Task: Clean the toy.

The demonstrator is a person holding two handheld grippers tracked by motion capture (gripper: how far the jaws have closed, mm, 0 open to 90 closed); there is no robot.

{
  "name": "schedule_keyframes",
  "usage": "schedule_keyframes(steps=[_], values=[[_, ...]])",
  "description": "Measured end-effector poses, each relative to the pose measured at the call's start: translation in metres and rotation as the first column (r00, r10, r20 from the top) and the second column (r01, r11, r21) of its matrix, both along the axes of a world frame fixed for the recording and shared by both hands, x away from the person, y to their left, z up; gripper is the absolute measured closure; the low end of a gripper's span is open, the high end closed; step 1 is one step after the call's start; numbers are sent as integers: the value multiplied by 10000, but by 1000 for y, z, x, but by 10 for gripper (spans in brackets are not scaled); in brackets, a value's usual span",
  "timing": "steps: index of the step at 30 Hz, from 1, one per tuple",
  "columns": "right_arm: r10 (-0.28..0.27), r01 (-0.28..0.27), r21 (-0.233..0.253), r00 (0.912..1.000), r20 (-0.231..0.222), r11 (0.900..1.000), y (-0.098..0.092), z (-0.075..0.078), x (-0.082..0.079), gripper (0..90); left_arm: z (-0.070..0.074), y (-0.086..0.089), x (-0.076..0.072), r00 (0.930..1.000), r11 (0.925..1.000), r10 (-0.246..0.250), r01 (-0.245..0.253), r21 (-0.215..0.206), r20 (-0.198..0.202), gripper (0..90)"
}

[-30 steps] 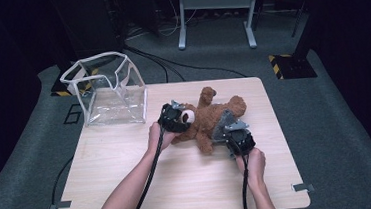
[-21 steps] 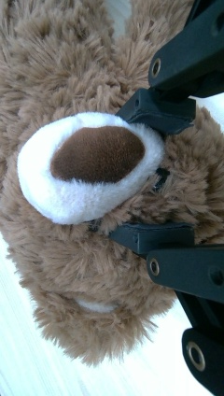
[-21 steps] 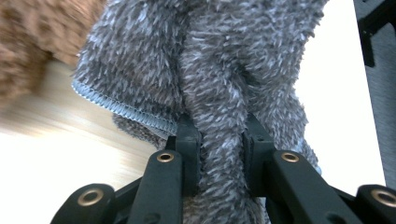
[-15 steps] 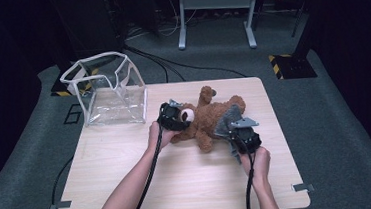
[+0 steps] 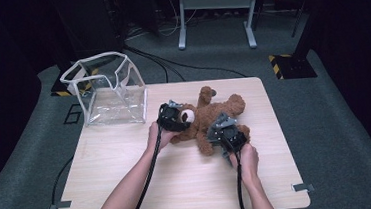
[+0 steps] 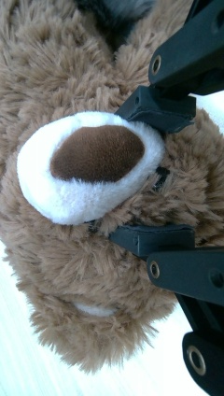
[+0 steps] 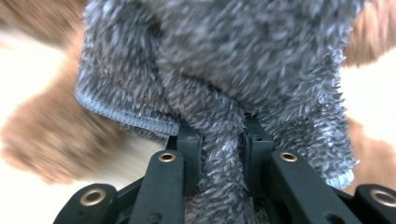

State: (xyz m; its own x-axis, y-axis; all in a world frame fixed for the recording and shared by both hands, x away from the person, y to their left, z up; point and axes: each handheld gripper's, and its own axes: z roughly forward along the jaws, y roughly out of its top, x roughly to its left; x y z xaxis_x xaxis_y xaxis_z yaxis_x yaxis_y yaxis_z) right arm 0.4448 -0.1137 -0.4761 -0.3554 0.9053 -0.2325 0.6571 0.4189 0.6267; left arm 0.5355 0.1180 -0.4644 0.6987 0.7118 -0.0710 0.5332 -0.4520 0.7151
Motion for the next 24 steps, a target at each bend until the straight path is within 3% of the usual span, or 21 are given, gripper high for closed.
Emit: schedule_keyframes(steps=[2, 6, 10, 12, 15, 17, 20, 24], values=[[-275, 270, -148, 9992, -302, 9995, -10, -7, 1, 740, 0, 1, 0, 10000, 10000, 40, -40, -42, -34, 513], [-431, 453, 402, 9977, -532, 9982, -22, -10, -5, 739, 0, 2, 1, 10000, 9999, -21, 20, -112, -49, 511], [-218, 215, 1296, 9998, 6, 9913, -22, 18, -17, 737, -1, 3, 2, 9999, 9998, -6, 3, -204, -119, 511], [-106, 8, 1722, 9984, 559, 9851, -19, 35, -19, 736, 0, 3, 2, 9999, 9999, -17, 15, -155, -148, 511], [237, -360, 2125, 9979, 601, 9765, -6, 49, -12, 733, 0, 2, 2, 9999, 9999, 18, -20, -118, -165, 511], [440, -498, 2064, 9985, 325, 9772, 7, 45, -2, 731, 0, 2, 2, 9998, 9999, 23, -25, -107, -172, 511], [620, -572, 1917, 9979, -191, 9798, 26, 29, 12, 728, 0, 2, 2, 9998, 10000, 30, -31, -87, -180, 511], [888, -775, 1902, 9947, -516, 9787, 34, 15, 13, 731, 0, 2, 1, 9998, 10000, 23, -25, -82, -189, 511]])
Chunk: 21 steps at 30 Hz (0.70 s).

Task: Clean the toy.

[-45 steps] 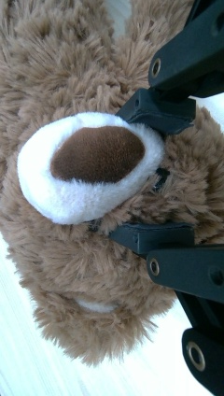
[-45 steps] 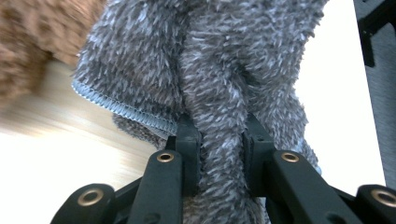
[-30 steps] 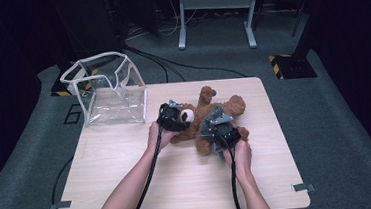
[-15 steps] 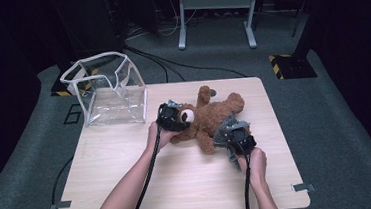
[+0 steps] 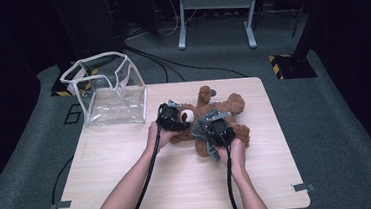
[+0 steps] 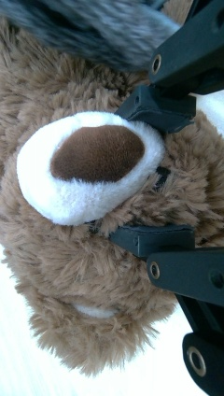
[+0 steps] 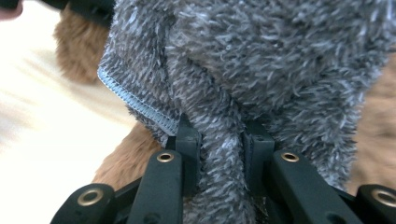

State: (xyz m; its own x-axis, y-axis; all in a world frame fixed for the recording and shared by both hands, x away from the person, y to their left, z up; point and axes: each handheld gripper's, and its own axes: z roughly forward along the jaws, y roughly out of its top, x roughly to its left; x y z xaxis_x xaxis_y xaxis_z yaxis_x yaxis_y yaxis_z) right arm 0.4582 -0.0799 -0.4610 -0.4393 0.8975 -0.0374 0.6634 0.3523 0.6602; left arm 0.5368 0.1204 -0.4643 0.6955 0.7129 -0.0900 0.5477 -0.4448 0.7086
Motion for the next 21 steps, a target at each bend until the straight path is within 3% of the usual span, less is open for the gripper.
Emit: schedule_keyframes(steps=[7, 9, 11, 14, 15, 16, 21], values=[[844, -864, -189, 9926, -874, 9961, -1, -14, -18, 734, -1, 0, 0, 10000, 10000, -25, 25, -51, 28, 509], [887, -915, -313, 9926, -830, 9953, -4, -14, -25, 733, 0, 0, 0, 10000, 10000, -12, 12, -59, 15, 508], [847, -872, -332, 9938, -723, 9956, -8, -11, -30, 732, 0, 0, 1, 10000, 10000, -8, 8, -51, 5, 507], [419, -419, 65, 9991, -94, 9991, -19, 7, -38, 730, -1, 0, 2, 10000, 9999, 38, -39, -165, -45, 506], [419, -419, 65, 9991, -94, 9991, -19, 7, -38, 730, -1, 0, 2, 10000, 9999, 38, -39, -165, -45, 506], [400, -404, 170, 9989, 249, 9990, -20, 19, -37, 728, 0, 0, 2, 10000, 9999, 9, -10, -147, -77, 506], [802, -803, -9, 9955, 502, 9968, 3, 39, -28, 724, 0, 0, 3, 10000, 9999, -5, 4, -149, -76, 505]])
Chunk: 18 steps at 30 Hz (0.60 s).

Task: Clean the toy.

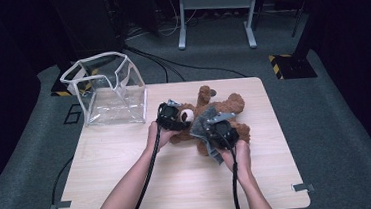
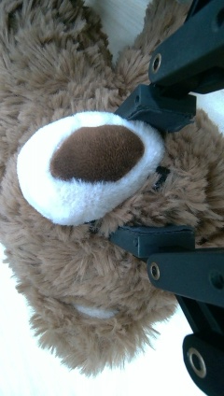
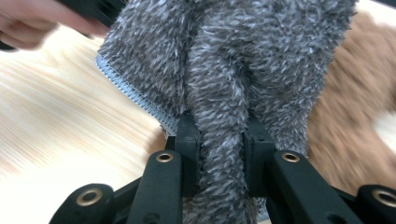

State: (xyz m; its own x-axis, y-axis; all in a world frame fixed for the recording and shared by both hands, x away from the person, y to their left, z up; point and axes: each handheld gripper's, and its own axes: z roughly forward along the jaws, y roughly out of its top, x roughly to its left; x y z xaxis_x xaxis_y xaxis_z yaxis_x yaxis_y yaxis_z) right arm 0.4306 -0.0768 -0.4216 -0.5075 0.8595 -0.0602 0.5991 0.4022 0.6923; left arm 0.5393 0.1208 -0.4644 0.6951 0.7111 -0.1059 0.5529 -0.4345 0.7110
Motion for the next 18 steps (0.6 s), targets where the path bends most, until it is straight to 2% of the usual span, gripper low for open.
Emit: schedule_keyframes(steps=[2, 5, 7, 10, 12, 13, 15, 16, 18], values=[[266, -269, -162, 9995, -176, 9995, 15, -4, 5, 724, 0, 0, 0, 10000, 10000, 19, -19, -24, -5, 505], [537, -578, -827, 9972, -513, 9949, 31, -23, 11, 726, 0, 1, -1, 10000, 10000, -22, 22, -3, -32, 504], [487, -590, -1344, 9957, -786, 9892, 32, -37, 14, 729, 0, 1, -1, 10000, 10000, -41, 41, -29, -50, 503], [-24, -102, -1585, 9968, -793, 9873, 21, -46, 17, 733, -1, 2, 0, 10000, 9999, -42, 41, -132, -45, 503], [-436, 313, -1688, 9966, -701, 9852, 13, -46, 17, 733, -1, 2, 1, 10000, 9999, -44, 43, -146, -71, 503], [-476, 360, -1674, 9967, -662, 9852, 10, -44, 17, 733, 0, 2, 1, 9999, 9999, -43, 42, -123, -98, 503], [-216, 134, -1572, 9985, -509, 9875, 9, -40, 15, 732, -1, 2, 1, 10000, 9999, 21, -23, -151, -88, 504], [-77, 36, -1405, 9996, -286, 9901, 12, -39, 14, 732, -1, 2, 2, 9999, 9998, 14, -17, -215, -126, 503], [397, -433, -1028, 9985, -367, 9938, 22, -33, 10, 731, -1, 3, 3, 9998, 9996, -29, 24, -268, -180, 504]])
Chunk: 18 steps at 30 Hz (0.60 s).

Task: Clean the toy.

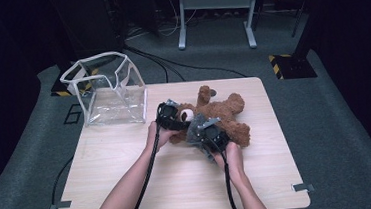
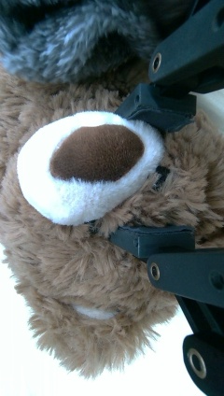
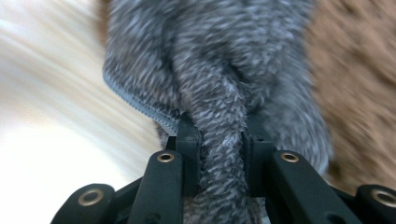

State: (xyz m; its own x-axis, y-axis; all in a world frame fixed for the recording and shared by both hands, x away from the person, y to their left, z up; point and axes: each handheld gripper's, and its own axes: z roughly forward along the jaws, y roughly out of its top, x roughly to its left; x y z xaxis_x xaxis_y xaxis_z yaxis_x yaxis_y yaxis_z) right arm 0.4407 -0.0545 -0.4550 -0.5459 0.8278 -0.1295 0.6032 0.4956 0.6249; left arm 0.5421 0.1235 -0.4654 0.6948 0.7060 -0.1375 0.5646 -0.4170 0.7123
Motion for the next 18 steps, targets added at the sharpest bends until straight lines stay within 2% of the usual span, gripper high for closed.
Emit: schedule_keyframes(steps=[2, 3, 4, 8, 10, 13, 16, 18], values=[[322, -322, -35, 9995, 1, 9995, 10, 0, 1, 731, 0, 1, 0, 10000, 10000, 26, -26, -67, -67, 503], [474, -471, -315, 9988, 106, 9984, 15, -2, 5, 731, 0, 1, 0, 10000, 10000, 23, -24, -63, -77, 503], [347, -346, -321, 9994, 22, 9989, 19, -5, 8, 731, 0, 1, 0, 10000, 10000, 22, -23, -35, -96, 503], [49, -43, 150, 9992, -404, 9999, 27, -17, 21, 732, -1, 0, 0, 9999, 9998, 120, -121, -162, -58, 504], [239, -235, 98, 9990, -378, 9997, 29, -18, 22, 733, -1, 0, 0, 9999, 9999, 83, -83, -134, -58, 503], [673, -667, 96, 9944, -817, 9977, 30, -16, 18, 736, 0, 0, 0, 10000, 10000, 42, -42, -88, -54, 503], [1176, -1132, 432, 9862, -1163, 9926, 23, -7, 11, 738, 0, 1, 0, 10000, 10000, 0, -1, -83, -78, 503], [1361, -1300, 711, 9867, -888, 9890, 15, 2, 4, 738, -1, 1, 0, 10000, 9999, 4, -4, -125, -50, 503]])
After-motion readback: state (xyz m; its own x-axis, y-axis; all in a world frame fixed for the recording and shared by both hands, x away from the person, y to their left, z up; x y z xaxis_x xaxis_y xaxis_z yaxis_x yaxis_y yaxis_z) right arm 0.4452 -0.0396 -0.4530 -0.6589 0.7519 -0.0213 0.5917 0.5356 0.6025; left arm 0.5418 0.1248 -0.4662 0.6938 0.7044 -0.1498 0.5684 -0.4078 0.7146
